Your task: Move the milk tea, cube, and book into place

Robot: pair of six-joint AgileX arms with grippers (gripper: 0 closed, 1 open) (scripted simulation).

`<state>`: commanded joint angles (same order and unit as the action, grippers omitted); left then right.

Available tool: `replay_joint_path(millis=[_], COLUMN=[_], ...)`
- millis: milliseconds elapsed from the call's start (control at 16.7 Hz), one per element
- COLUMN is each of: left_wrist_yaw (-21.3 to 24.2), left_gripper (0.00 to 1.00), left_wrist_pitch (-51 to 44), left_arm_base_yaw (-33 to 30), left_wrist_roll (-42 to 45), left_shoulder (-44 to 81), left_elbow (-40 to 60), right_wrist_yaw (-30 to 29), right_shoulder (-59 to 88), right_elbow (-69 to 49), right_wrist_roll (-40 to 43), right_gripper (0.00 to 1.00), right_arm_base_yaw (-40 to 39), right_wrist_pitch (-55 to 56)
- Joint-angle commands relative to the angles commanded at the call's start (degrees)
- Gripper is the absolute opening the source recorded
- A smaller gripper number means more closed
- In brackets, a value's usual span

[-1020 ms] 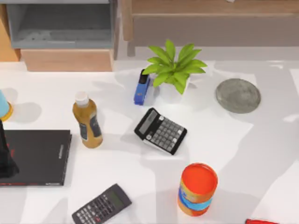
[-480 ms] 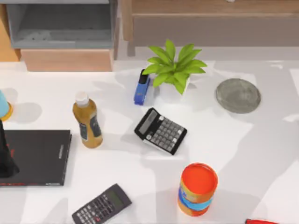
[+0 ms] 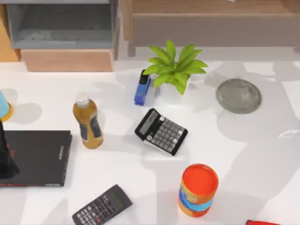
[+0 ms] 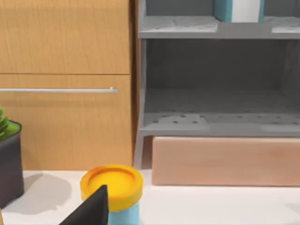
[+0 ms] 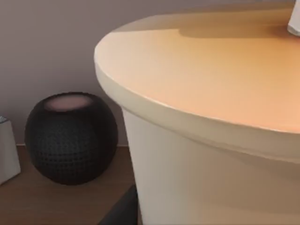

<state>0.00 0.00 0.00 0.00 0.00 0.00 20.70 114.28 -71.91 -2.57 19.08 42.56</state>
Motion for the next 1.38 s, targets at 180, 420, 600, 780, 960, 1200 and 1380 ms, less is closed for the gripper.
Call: replay_joint_path(millis=[180,420,600,780,960,1200,1380], left_wrist_yaw=[0.0,0.0,0.0,0.0,0.0,0.0,0.0], left_gripper=[1.00,1.00,1.00,1.00,1.00,1.00,1.00], left_wrist_pitch=[0.0,0.0,0.0,0.0,0.0,0.0,0.0], left_arm_base_yaw=[0.0,0.0,0.0,0.0,0.0,0.0,0.0], left_wrist_roll=[0.0,0.0,0.0,0.0,0.0,0.0,0.0], left_shoulder=[0.0,0.0,0.0,0.0,0.0,0.0,0.0], left_elbow=[0.0,0.0,0.0,0.0,0.0,0.0,0.0], right_wrist_yaw=[0.9,1.2,1.1,0.4,-2.5,-11.3,-22.5], right_shoulder=[-4.8,-8.7,-8.5,-9.9,-13.1,-17.2,-17.4], right_elbow=[5.1,8.0,7.7,9.5,13.9,18.9,21.1], right_wrist_roll=[0.7,1.9,1.8,1.5,0.9,1.1,1.5], right_gripper=[0.00,0.00,0.00,0.00,0.00,0.00,0.00], right_arm_base_yaw=[2.3,5.0,4.8,3.5,-0.5,-10.5,-20.2], right_wrist_pitch=[0.6,0.0,0.0,1.4,5.6,13.0,18.1])
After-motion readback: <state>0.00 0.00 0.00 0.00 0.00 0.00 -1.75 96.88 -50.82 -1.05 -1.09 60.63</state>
